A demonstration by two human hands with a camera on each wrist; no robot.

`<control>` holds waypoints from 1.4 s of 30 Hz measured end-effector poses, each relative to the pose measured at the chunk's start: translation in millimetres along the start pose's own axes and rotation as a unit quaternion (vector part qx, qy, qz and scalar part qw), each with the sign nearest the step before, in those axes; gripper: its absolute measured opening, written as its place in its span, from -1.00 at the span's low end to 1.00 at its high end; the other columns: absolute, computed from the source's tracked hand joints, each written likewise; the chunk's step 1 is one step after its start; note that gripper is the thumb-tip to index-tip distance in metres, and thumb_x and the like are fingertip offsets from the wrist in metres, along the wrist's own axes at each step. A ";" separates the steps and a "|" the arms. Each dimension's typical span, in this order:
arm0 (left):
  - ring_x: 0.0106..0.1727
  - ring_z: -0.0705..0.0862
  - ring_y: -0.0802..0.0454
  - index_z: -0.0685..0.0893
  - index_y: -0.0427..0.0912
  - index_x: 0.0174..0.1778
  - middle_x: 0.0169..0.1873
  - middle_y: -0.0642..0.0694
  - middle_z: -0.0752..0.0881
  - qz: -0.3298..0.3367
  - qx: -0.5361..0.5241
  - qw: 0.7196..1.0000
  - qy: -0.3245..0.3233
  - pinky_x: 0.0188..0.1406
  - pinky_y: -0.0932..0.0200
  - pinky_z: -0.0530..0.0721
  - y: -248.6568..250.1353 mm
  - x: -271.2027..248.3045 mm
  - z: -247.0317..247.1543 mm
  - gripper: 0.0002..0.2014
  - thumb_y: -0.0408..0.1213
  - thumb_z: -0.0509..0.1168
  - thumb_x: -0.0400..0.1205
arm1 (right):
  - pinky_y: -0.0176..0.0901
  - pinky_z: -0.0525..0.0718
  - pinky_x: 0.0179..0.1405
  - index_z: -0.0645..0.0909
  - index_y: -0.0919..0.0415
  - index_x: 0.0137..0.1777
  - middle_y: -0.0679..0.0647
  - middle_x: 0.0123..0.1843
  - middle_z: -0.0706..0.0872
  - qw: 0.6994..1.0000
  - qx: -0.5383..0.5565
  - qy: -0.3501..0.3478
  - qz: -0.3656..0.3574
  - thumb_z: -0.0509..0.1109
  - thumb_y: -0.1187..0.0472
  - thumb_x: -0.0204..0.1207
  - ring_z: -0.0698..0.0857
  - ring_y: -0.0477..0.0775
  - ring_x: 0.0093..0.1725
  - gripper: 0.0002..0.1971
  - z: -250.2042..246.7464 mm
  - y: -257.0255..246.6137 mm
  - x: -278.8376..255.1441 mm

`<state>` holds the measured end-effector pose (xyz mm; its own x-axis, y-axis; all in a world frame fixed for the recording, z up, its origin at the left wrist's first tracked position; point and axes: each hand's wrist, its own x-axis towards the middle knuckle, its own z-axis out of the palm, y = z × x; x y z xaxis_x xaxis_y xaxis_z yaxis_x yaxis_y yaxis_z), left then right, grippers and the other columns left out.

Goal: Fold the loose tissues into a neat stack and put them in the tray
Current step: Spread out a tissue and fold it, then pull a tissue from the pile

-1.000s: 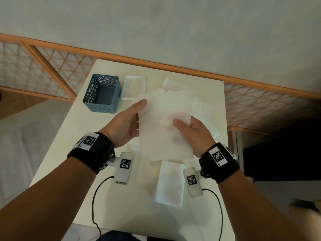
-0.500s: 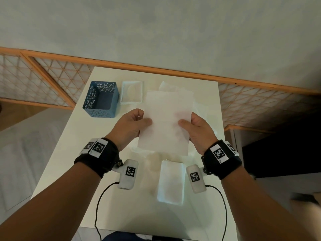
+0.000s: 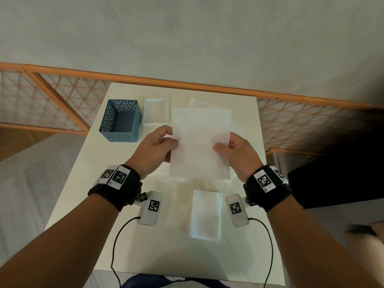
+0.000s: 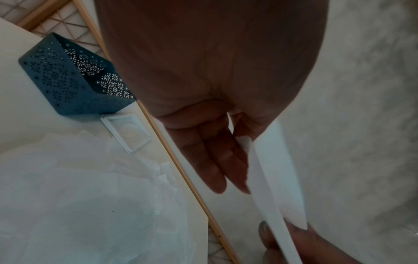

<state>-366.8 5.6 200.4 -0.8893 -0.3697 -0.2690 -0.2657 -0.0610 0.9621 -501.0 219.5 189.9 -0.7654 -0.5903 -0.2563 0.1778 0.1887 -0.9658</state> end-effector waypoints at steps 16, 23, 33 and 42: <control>-0.22 0.67 -0.11 0.74 -0.17 -0.08 -0.15 -0.10 0.75 -0.010 -0.049 0.999 -0.002 -0.14 0.05 0.70 10.5 -4.2 -3.4 -0.82 -0.25 0.27 0.76 | -0.16 0.49 -0.41 0.55 0.13 -0.14 0.14 -0.21 0.62 0.994 0.105 -0.008 0.034 0.05 0.52 0.64 0.59 0.14 -0.29 -0.65 1.0 -11.4 -16.4; -0.33 0.66 0.22 0.64 -0.13 0.34 -0.46 0.20 0.55 0.036 0.041 0.998 0.024 -0.22 0.27 0.69 -3.5 3.4 -1.1 -0.73 -0.34 0.46 0.74 | -0.15 0.58 -0.38 0.67 0.16 0.31 0.14 -0.15 0.74 0.976 0.183 0.039 0.109 0.09 0.11 0.74 0.62 0.10 -0.36 -0.64 0.6 -17.0 -17.5; 0.08 0.84 0.00 0.80 -0.04 0.12 0.09 -0.07 0.87 -0.014 0.099 0.995 -0.027 0.11 0.05 0.78 -9.0 10.3 5.4 -0.88 -0.27 0.52 0.69 | -0.25 0.70 -0.24 0.76 0.00 0.04 -0.04 -0.12 0.84 0.970 -0.242 0.002 -0.007 0.56 0.08 0.60 0.78 -0.03 -0.17 -0.92 -10.7 13.8 -15.3; -0.17 0.78 0.17 0.83 0.00 0.04 -0.13 0.09 0.85 -0.048 0.243 0.951 -0.185 -0.13 0.21 0.68 -21.9 9.3 27.9 -0.91 -0.28 0.48 0.68 | -0.42 0.44 -0.25 0.60 -0.15 -0.30 -0.38 -0.36 0.66 0.930 -0.355 -0.095 0.001 0.57 0.03 0.57 0.61 -0.24 -0.32 -0.75 1.4 44.4 -31.3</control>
<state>-379.7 29.4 175.6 -0.8986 -0.0267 -0.4380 -0.4125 0.3919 0.8223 -468.3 245.2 155.0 -0.6302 -0.7047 -0.3259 -0.3256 0.6209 -0.7131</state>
